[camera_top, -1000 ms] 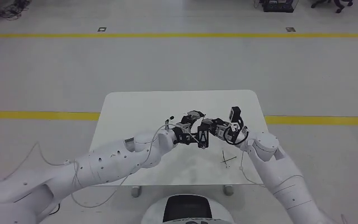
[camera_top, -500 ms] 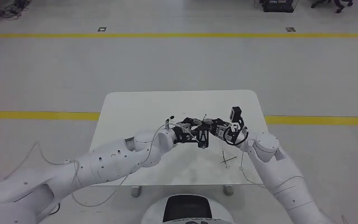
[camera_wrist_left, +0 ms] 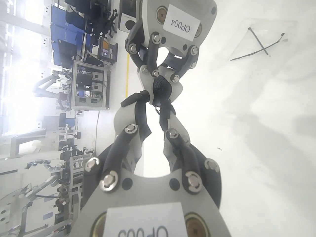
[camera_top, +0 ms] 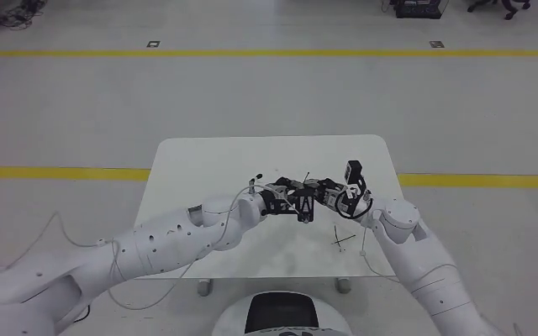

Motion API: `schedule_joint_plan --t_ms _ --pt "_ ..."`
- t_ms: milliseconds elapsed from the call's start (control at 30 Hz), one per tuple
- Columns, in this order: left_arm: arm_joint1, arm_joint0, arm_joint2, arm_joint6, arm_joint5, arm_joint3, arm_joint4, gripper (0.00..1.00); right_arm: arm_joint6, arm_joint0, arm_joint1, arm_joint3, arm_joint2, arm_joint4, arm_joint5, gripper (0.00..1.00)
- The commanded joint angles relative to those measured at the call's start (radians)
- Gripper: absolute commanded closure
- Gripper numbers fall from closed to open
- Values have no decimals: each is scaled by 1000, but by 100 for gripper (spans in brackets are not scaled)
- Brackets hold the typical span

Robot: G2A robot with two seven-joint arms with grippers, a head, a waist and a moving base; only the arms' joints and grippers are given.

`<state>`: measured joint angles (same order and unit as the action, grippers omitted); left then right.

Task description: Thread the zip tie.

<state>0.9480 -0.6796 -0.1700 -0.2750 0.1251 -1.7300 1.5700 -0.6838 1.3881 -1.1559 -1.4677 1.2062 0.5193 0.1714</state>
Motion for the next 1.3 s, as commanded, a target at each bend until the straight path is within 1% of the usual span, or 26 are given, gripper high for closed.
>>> schedule_joint_plan --t_ms 0,67,100,400,433,467,500,600,667,767,800,900,1000,1067,1133,1167,1200,1267 --pt "1 0 0 0 2 0 0 86 -2 0 0 0 0 1 -1 100" --pt "1 1 0 1 6 0 0 92 -4 1 0 -1 1 2 -3 100" --pt "1 1 0 1 7 1 0 100 -5 1 1 -2 2 2 -5 100" --pt "4 1 0 6 12 5 0 100 -8 5 2 -7 4 1 -9 99" --pt "4 1 0 6 11 5 0 100 -7 6 2 -7 4 1 -9 64" --pt "3 1 0 7 9 6 0 100 -6 6 2 -8 4 1 -8 13" --pt "2 2 0 9 6 6 0 100 -5 6 2 -8 5 2 -7 0" --pt "-2 1 -4 13 -3 7 0 100 -2 7 2 -10 5 2 -6 0" --pt "-6 -5 -13 18 -7 4 0 100 2 7 2 -11 5 2 -4 0" --pt "-14 -22 -40 21 0 0 -20 100 10 7 2 -12 6 -2 -5 0" --pt "-16 -26 -50 23 7 -2 -32 100 14 8 2 -14 6 -2 -7 0" --pt "-27 -43 -92 40 35 -3 -110 100 35 13 2 -19 10 -10 -23 0" --pt "-41 -59 -136 58 79 -2 -194 100 57 22 3 -27 15 -24 -47 0" --pt "-49 -74 -164 87 99 1 -260 100 73 27 3 -34 16 -41 -65 0" --pt "-57 -90 -194 113 124 12 -326 100 81 32 3 -39 15 -52 -70 0" --pt "-60 -90 -203 118 137 11 -326 100 81 32 3 -39 15 -52 -70 0" --pt "-62 -86 -207 120 142 8 -301 100 81 32 3 -39 15 -52 -70 0" --pt "-62 -86 -207 120 142 8 -301 100 81 32 3 -39 15 -52 -70 0"
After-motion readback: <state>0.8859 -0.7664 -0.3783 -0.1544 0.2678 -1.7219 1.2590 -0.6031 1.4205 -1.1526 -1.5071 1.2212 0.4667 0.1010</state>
